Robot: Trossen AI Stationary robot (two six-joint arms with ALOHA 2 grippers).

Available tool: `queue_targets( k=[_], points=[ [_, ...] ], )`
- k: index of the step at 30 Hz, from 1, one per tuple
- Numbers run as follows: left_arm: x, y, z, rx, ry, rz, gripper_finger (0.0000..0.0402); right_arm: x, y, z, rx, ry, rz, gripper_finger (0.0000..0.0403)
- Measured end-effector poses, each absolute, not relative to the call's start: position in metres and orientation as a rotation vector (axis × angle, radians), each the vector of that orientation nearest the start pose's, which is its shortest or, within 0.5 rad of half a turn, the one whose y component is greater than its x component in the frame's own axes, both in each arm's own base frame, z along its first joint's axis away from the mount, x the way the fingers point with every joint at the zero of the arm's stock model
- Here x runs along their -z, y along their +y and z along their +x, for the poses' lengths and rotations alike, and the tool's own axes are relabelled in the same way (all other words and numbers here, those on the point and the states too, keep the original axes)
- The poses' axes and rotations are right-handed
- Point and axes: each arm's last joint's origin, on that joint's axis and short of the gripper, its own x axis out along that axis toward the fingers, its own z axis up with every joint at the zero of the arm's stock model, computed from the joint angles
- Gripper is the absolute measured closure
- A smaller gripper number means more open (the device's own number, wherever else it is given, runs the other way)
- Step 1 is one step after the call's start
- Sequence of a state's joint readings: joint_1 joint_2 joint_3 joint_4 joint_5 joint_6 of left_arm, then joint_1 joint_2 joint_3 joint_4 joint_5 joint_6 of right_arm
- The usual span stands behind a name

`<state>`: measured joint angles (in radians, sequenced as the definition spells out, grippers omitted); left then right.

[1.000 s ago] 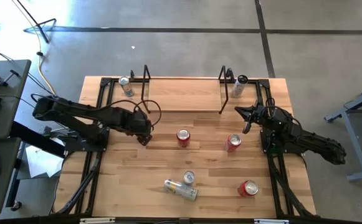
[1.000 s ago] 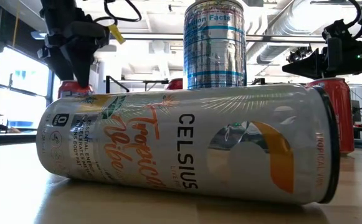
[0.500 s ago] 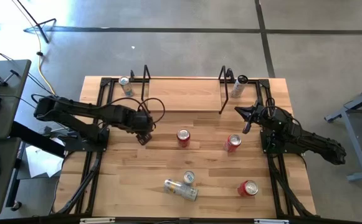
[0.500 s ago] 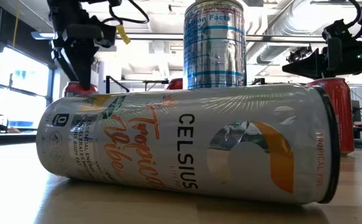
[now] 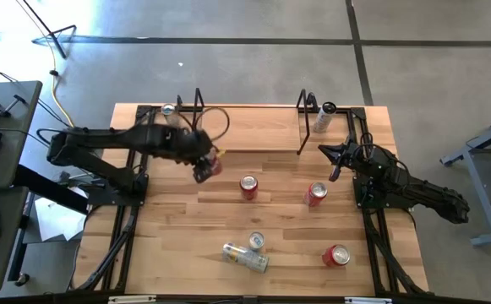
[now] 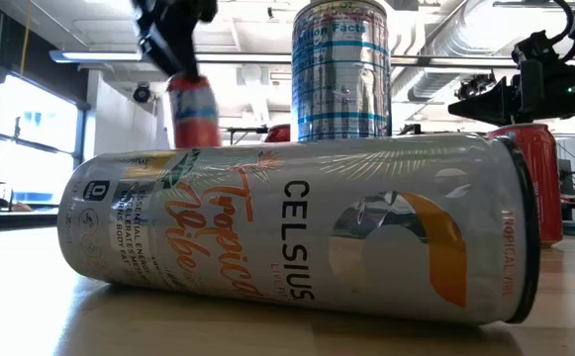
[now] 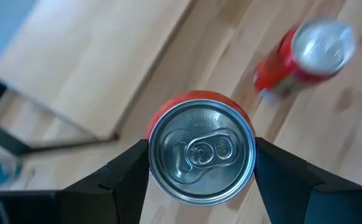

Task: Place canned beverage on shelf
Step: Put the left red soda can on the shelf

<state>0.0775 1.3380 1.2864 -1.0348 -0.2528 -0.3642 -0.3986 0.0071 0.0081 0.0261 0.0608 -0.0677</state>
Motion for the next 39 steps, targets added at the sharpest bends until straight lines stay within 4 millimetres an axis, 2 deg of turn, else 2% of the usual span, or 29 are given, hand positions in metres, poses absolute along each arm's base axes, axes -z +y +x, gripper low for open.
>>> queue_targets(
  k=[7, 11, 14, 19, 24, 28, 34, 39],
  points=[
    [-0.356, 0.055, 0.27, -0.38, 0.988, -0.116, 0.0171, -0.168, -0.039, 0.089, 0.46, -0.011, -0.071, 0.0402],
    [-0.361, 0.08, 0.288, -0.292, 1.016, -0.053, 0.0171, -0.168, -0.039, 0.089, 0.46, -0.011, -0.071, 0.0402],
    [-0.361, 0.102, 0.297, -0.252, 1.102, 0.015, 0.0171, -0.168, -0.039, 0.089, 0.46, -0.012, -0.071, 0.0402],
    [-0.356, 0.154, 0.308, -0.285, 1.211, 0.153, 0.0171, -0.168, -0.039, 0.089, 0.46, -0.011, -0.071, 0.0402],
    [-0.357, 0.206, 0.301, -0.286, 1.26, 0.222, 0.0171, -0.168, -0.04, 0.089, 0.46, -0.011, -0.071, 0.0402],
    [-0.358, 0.246, 0.285, -0.289, 1.238, 0.189, 0.0171, -0.168, -0.039, 0.089, 0.46, -0.012, -0.071, 0.0402],
    [-0.344, 0.28, 0.264, -0.288, 1.289, 0.114, 0.0171, -0.168, -0.039, 0.089, 0.46, -0.011, -0.071, 0.0402],
    [-0.33, 0.29, 0.268, -0.239, 1.256, 0.051, 0.0171, -0.168, -0.039, 0.089, 0.46, -0.012, -0.071, 0.0402]
  ],
)
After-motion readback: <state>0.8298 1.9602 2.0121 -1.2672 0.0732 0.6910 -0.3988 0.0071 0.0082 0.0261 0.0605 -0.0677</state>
